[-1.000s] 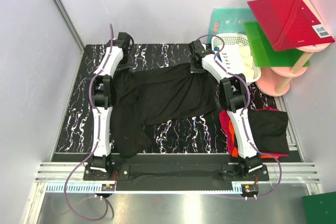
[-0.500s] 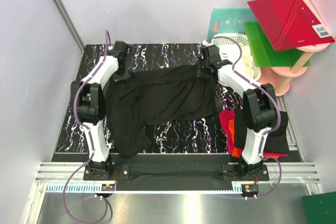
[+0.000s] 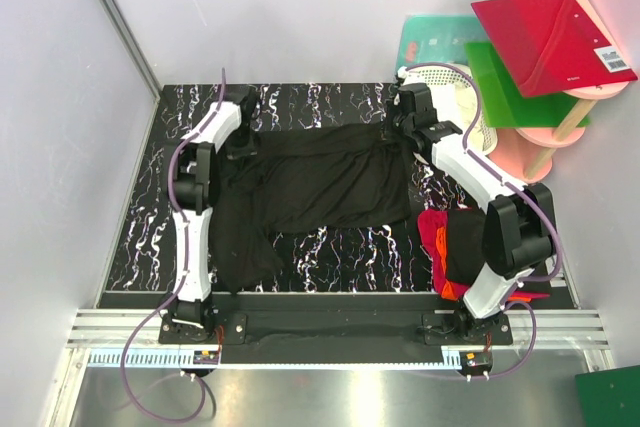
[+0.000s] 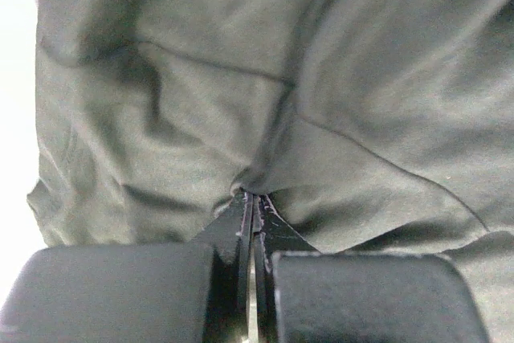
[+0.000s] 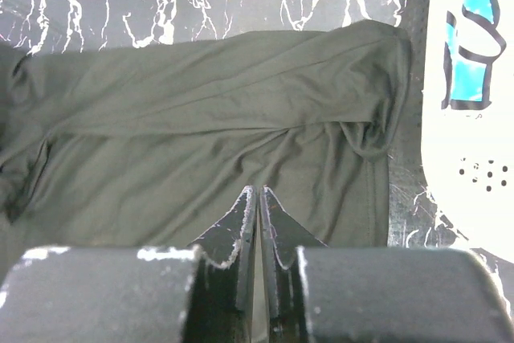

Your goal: Fold and stack the t-shirts

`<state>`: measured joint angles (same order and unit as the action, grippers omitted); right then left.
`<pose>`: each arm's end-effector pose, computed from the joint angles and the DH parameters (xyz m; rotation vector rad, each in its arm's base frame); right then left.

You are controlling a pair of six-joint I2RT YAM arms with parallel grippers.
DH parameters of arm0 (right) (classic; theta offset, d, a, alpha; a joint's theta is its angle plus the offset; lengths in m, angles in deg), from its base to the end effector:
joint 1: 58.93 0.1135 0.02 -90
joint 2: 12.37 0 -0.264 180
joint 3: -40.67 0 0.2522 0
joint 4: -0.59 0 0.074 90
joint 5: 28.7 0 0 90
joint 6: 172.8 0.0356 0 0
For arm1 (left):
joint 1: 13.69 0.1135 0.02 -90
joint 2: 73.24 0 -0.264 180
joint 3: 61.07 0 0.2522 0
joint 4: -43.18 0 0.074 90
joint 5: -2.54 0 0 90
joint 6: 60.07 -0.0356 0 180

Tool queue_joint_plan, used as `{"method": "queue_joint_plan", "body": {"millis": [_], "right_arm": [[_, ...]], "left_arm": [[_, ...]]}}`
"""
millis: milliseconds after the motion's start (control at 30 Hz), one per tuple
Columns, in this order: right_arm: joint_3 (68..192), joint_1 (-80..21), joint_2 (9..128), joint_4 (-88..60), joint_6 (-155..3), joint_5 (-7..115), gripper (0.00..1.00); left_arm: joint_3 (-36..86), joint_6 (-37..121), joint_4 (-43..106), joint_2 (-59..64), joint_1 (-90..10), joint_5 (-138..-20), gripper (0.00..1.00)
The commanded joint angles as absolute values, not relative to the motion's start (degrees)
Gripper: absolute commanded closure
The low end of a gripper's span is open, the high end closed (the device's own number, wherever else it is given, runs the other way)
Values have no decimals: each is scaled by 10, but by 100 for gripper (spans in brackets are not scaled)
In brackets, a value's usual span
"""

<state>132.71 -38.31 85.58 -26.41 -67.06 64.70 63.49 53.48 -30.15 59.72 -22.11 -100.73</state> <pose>0.3745 0.1387 0.2895 -0.0571 2.1590 0.3056 0.4612 -0.0600 0.1623 -0.4098 2.8989 0.2691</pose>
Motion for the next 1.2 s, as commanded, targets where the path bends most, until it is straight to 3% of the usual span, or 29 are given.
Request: {"method": "queue_joint_plan", "body": {"millis": [0,200,433,500,533,567,633,667,800,833,967,1167], "right_arm": [[1324,-385,817,-235,-685,654,88],[1320,-385,821,-232,-687,658,88],[1311,-385,827,-228,-675,622,85],[1299,-385,821,-227,-672,615,83],[1293,-385,812,-226,-671,614,82],[1279,-385,806,-226,-670,615,68],[1260,-385,790,-220,-665,597,49],[1242,-385,785,-215,-665,594,34],[1196,-385,766,-218,-655,591,8],[1183,-385,753,-219,-645,591,6],[1109,-385,705,-239,-614,603,9],[1030,-385,635,-272,-566,607,14]], "left_arm": [[798,530,-376,695,-218,-997,100],[964,528,-420,763,-195,-957,100],[847,533,-319,673,-181,-903,99],[751,527,-262,594,-187,-889,81],[711,524,-239,561,-190,-895,63],[671,523,-215,488,-197,-899,47],[548,528,-139,411,-198,-903,18],[509,531,-118,341,-198,-907,1],[337,544,-75,212,-198,-932,1],[310,548,-75,193,-198,-930,1],[166,586,-92,111,-199,-966,1],[77,614,-110,80,-241,-1004,1]]}}
